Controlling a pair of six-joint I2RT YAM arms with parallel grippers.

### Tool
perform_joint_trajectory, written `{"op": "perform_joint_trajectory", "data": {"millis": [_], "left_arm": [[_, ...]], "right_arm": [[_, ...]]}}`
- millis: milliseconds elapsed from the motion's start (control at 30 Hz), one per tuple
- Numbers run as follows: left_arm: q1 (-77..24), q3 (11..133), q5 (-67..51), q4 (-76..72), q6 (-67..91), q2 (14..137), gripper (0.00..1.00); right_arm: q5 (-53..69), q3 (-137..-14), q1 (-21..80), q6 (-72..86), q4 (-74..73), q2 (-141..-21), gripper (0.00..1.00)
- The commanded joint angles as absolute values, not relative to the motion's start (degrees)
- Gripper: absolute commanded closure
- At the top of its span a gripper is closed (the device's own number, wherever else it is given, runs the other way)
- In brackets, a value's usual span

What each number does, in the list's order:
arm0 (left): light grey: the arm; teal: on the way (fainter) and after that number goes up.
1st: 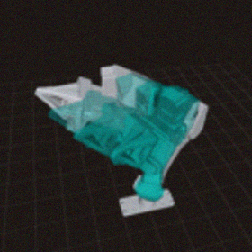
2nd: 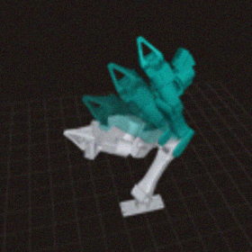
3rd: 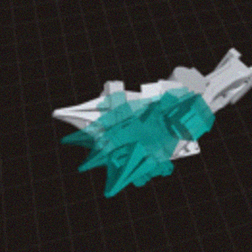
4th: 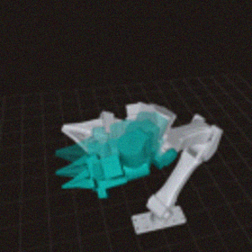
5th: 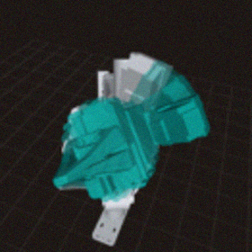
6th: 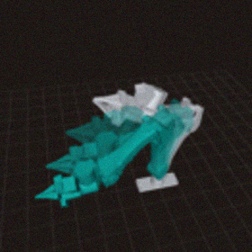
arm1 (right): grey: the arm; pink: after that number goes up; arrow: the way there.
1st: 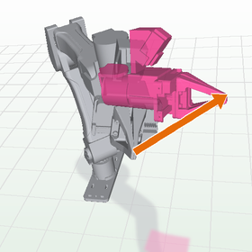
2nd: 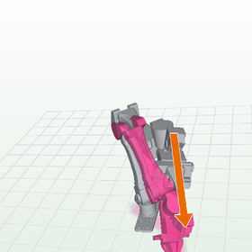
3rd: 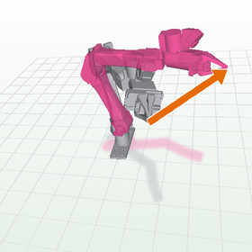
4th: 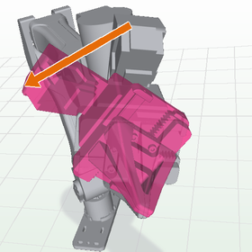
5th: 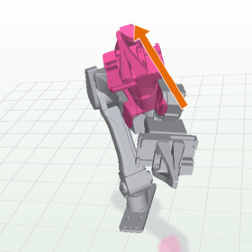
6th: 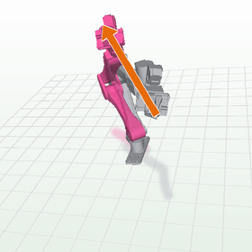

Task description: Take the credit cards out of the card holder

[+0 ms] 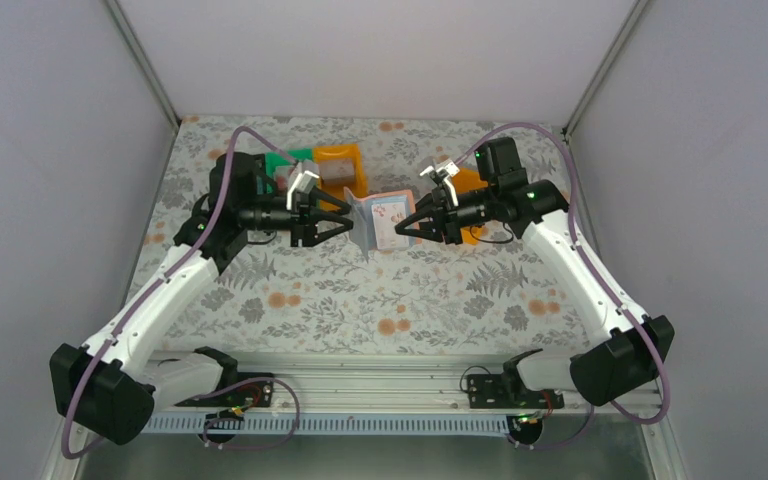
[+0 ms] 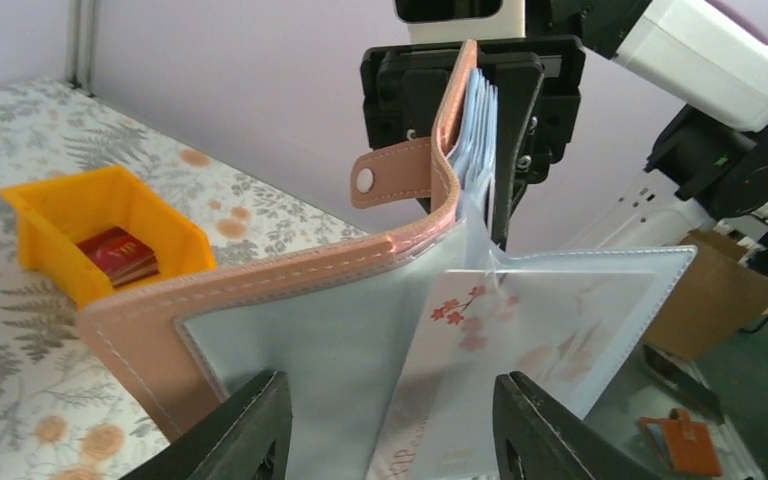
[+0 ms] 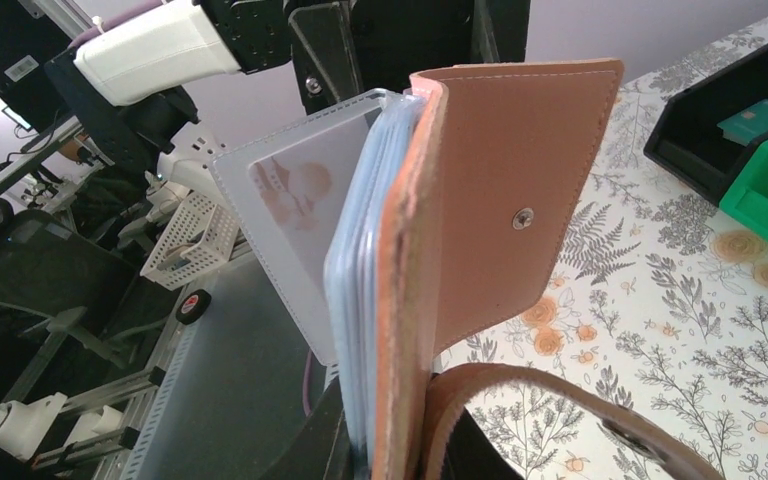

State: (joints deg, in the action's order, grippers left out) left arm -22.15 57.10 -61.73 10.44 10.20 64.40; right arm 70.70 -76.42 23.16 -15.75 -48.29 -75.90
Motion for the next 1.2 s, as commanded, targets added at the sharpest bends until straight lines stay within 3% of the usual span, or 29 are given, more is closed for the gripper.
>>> {"op": "perform_joint_trajectory", "data": {"millis": [0,200,433,767,900,1167], "left_arm": [[-24.74,58.12,-62.95,9.74,8.10,63.68,0.46],[-26.54,60.42,-58.72,10.98,9.18,65.01,0.45],[-23.11,66.43,-64.97,19.31,3.32,64.90,0.43],[-14.34,70.18,-71.22,27.34,-6.01,63.40,0.01],[-11.85,68.25,-70.01,29.73,-9.87,63.13,0.00],[-14.30,61.97,-74.24,18.72,-1.64,62.72,0.00]], "right_arm": [[74.11,-79.06,23.03,-16.32,-47.17,-75.59,0.96],[73.79,-78.69,23.07,-13.95,-44.67,-75.73,0.96],[73.34,-78.64,23.03,-15.13,-45.52,-74.22,0.96],[75.32,-81.30,23.03,-17.06,-47.90,-73.50,0.96],[75.32,-81.92,23.03,-17.36,-48.46,-73.30,0.96],[74.76,-82.12,23.03,-17.70,-49.03,-73.89,0.96]]}}
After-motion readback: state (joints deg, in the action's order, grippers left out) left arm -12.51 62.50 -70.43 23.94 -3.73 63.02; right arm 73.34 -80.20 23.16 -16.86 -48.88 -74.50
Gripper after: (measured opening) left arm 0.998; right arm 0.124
